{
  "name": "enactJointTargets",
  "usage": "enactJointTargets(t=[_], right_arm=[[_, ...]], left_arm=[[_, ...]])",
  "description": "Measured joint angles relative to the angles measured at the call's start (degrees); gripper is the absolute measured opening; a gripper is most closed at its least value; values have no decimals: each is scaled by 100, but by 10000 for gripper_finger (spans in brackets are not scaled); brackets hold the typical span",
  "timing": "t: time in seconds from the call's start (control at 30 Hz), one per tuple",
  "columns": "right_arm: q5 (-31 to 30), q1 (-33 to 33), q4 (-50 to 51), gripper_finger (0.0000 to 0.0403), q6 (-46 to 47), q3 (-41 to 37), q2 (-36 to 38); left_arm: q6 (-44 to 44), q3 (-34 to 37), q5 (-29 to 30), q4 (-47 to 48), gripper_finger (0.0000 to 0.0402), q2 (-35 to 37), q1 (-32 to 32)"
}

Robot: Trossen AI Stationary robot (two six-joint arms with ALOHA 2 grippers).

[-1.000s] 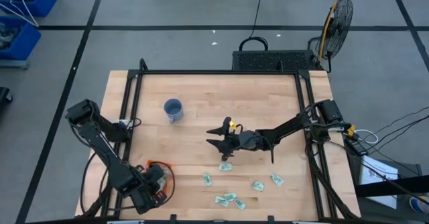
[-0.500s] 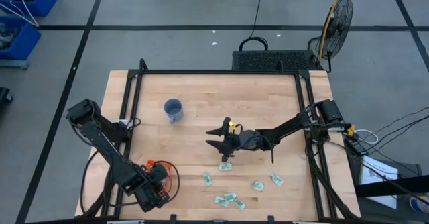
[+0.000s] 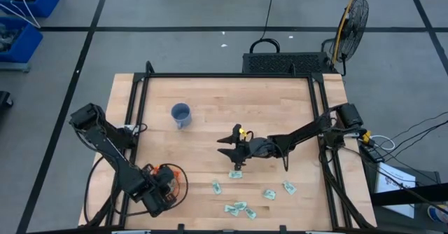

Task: Pick and place Stevia / Truvia into bins
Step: Put the stevia packet into the orange bin

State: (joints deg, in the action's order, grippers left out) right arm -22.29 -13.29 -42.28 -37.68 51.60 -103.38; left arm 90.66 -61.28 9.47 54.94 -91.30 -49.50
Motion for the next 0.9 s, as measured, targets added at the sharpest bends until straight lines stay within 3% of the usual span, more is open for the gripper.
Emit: enactJointTargets(t=[0.17, 0.4, 0.5, 0.63, 0.9], right_arm=[[83, -32, 1502, 173, 1372, 133, 610], [1507, -49, 3583, 173, 3303, 106, 1076], [1392, -56, 3601, 173, 3777, -86, 991], [786, -28, 3487, 173, 3815, -473, 790], [886, 19, 2586, 173, 3565, -958, 390]], left_arm=[[-876, 0, 822, 80, 88, 56, 289], [-2148, -142, 1483, 46, 88, 231, 867], [-2639, -167, 1938, -159, 88, 224, 1104], [-3087, -164, 2480, -380, 88, 225, 1379], [-4003, -162, 2558, -731, 88, 220, 1898]])
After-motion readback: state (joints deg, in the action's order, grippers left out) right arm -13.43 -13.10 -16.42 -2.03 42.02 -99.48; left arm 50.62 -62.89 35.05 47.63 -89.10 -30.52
